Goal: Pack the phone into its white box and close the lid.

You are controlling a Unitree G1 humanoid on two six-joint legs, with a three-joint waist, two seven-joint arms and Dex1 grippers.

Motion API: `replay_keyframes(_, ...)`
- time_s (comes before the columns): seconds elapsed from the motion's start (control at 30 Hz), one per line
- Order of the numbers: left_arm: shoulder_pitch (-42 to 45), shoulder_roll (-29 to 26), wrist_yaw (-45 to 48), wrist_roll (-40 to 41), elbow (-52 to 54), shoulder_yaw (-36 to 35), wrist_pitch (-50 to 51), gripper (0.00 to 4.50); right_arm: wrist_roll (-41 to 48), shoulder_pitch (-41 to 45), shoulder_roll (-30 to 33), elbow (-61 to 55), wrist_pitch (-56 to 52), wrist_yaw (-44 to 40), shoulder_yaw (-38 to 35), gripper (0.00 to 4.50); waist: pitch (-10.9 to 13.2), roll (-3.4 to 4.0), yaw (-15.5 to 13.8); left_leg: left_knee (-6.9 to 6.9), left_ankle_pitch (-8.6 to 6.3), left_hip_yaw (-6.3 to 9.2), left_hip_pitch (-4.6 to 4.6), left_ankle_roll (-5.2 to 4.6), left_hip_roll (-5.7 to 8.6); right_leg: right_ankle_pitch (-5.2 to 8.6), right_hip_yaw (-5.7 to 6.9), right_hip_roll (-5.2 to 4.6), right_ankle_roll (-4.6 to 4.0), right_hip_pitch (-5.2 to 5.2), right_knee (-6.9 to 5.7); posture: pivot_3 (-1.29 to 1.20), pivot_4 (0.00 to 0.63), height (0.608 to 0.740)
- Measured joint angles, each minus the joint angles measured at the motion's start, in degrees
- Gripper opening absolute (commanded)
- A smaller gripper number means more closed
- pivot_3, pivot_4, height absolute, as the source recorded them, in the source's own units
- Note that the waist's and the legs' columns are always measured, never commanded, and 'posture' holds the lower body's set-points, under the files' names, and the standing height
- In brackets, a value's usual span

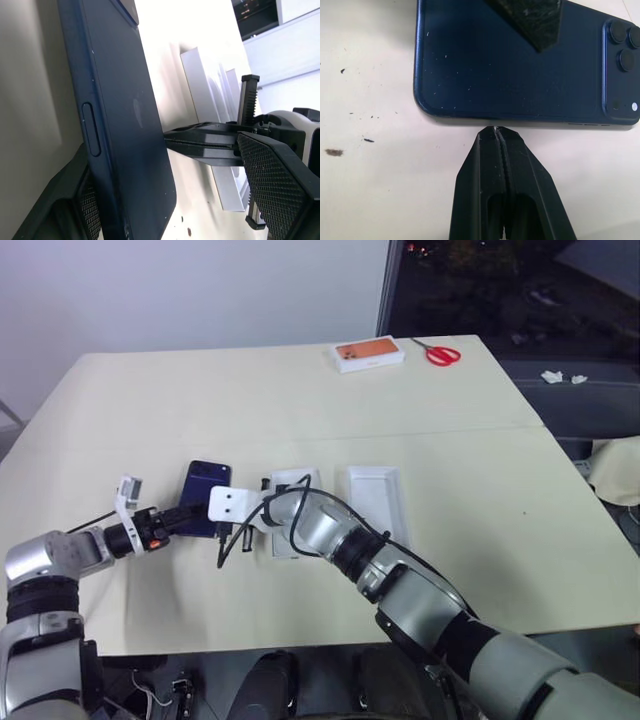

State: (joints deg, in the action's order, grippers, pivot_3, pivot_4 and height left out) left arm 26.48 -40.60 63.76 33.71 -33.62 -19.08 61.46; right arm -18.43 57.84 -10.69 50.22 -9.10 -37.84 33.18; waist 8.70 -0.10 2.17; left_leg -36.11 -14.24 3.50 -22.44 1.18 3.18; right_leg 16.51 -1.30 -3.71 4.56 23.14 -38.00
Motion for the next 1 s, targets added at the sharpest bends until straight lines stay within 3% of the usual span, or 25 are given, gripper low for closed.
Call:
replay_keyframes(0.03, -0.1, 0.0, 0.0, 0.1, 0.0, -0.1, -0.1, 3.97, 0.0, 0.0, 0.0, 0.0, 0.0, -0.1, 0.0, 0.07, 0.0, 0.0, 0.0, 0.0, 0.0, 0.0, 0.0, 0.0, 0.0, 0.0, 0.0, 0.0, 0.0, 0.0, 0.0, 0.0, 0.15, 0.74)
replay_keyframes(0.1, -0.3, 0.0, -0.1, 0.4, -0.1, -0.2, -0.1, 3.42, 0.0, 0.0, 0.0, -0.2, 0.0, -0.3, 0.0, 0.0, 0.0, 0.0, 0.1, 0.01, 0.0, 0.0, 0.0, 0.0, 0.0, 0.0, 0.0, 0.0, 0.0, 0.01, 0.0, 0.0, 0.15, 0.74)
replay_keyframes(0.17, -0.6, 0.0, -1.4, 0.4, -0.8, -0.3, -0.5, 2.69, 0.0, 0.0, 0.0, -0.3, 0.0, -0.5, 0.0, 0.0, 0.0, -0.01, 0.3, 0.02, 0.0, 0.01, 0.0, 0.0, -0.01, 0.01, 0.0, 0.0, -0.01, 0.03, 0.0, 0.0, 0.15, 0.74)
replay_keyframes(0.23, -0.9, 0.0, -2.4, 0.5, -1.0, -0.3, -0.4, 1.64, 0.0, 0.0, 0.0, -0.4, 0.1, -0.7, 0.1, 0.0, 0.0, -0.01, 0.4, 0.07, 0.0, 0.0, 0.0, 0.0, -0.01, 0.01, -0.02, 0.0, -0.02, 0.06, 0.01, 0.0, 0.15, 0.74)
replay_keyframes(0.53, -3.7, 0.2, -2.9, 1.8, 2.6, -0.1, 0.6, 1.64, -0.5, 0.0, 0.0, -0.7, 0.1, -0.9, 0.2, 0.0, 0.0, -0.05, 0.5, 0.11, -0.01, -0.01, -0.02, 0.01, -0.02, 0.03, -0.02, -0.01, -0.05, 0.08, 0.02, 0.0, 0.15, 0.74)
replay_keyframes(0.7, -4.3, 0.7, -2.6, 4.1, 3.4, -1.2, 2.0, 0.03, -0.8, -0.1, 0.1, -0.9, -0.1, -1.2, 0.2, 0.0, 0.0, -0.07, 0.4, 0.11, -0.01, -0.01, 0.0, 0.01, -0.03, 0.03, -0.01, -0.01, -0.06, 0.05, 0.02, 0.0, 0.15, 0.74)
replay_keyframes(1.0, -4.7, 0.7, -3.0, 4.8, 3.2, -2.1, 3.2, 0.03, -0.3, -0.8, 0.3, -2.3, -0.2, -2.6, -0.3, 0.0, 0.0, -0.09, 0.5, 0.12, 0.0, -0.01, -0.01, 0.03, -0.05, 0.04, -0.01, 0.0, -0.07, 0.08, 0.02, 0.0, 0.15, 0.74)
